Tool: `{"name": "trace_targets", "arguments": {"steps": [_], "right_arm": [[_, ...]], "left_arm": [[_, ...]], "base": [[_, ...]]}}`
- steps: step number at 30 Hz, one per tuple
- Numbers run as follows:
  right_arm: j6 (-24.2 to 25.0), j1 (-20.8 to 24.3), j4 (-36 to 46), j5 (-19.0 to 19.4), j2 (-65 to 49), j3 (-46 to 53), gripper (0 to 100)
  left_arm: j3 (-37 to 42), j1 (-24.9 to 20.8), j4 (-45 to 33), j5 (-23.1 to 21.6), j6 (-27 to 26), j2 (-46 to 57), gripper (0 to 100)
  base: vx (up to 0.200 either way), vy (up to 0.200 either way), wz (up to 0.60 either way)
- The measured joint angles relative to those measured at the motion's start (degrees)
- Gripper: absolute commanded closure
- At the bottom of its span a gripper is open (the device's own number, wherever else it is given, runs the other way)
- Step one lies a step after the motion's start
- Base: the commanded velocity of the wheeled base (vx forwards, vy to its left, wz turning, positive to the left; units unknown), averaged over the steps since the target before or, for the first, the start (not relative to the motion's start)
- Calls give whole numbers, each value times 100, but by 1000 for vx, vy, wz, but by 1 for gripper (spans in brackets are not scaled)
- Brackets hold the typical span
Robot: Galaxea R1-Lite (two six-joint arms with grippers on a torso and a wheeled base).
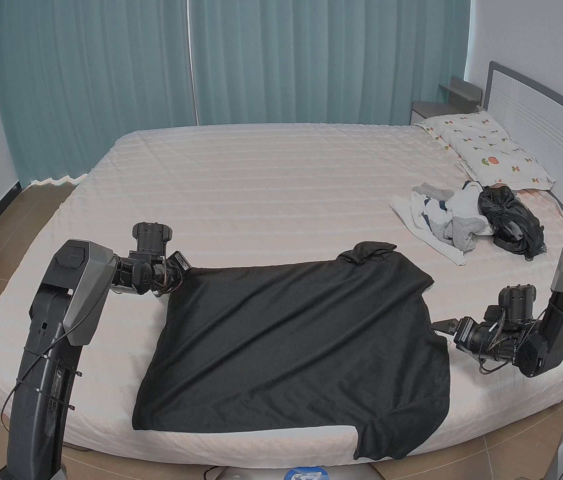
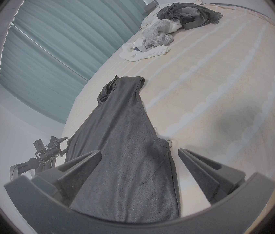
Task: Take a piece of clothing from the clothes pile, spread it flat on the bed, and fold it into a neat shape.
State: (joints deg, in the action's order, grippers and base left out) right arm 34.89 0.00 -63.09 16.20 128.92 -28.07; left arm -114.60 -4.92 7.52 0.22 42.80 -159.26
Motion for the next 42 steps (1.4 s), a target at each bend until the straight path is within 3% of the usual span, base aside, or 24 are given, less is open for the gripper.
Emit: {"name": "trace_targets", "arguments": {"steps": [13, 28, 29, 42], "right_arm": [[-22, -11, -2, 2, 2, 145, 0], [-9, 0, -9, 11, 11, 156, 0], [-13, 0, -9, 11, 11, 158, 0], [-11, 0, -230, 7, -46, 263, 0]], "left_arm": [[0, 251, 451, 350, 39, -2, 100], [0, 578, 558, 319, 28, 16, 100], [0, 577, 552, 319, 28, 16, 0], [336, 635, 416, 221, 180, 272, 0]], "base": [[0, 0, 0], [0, 0, 0], [0, 0, 0], [0, 0, 0]]}}
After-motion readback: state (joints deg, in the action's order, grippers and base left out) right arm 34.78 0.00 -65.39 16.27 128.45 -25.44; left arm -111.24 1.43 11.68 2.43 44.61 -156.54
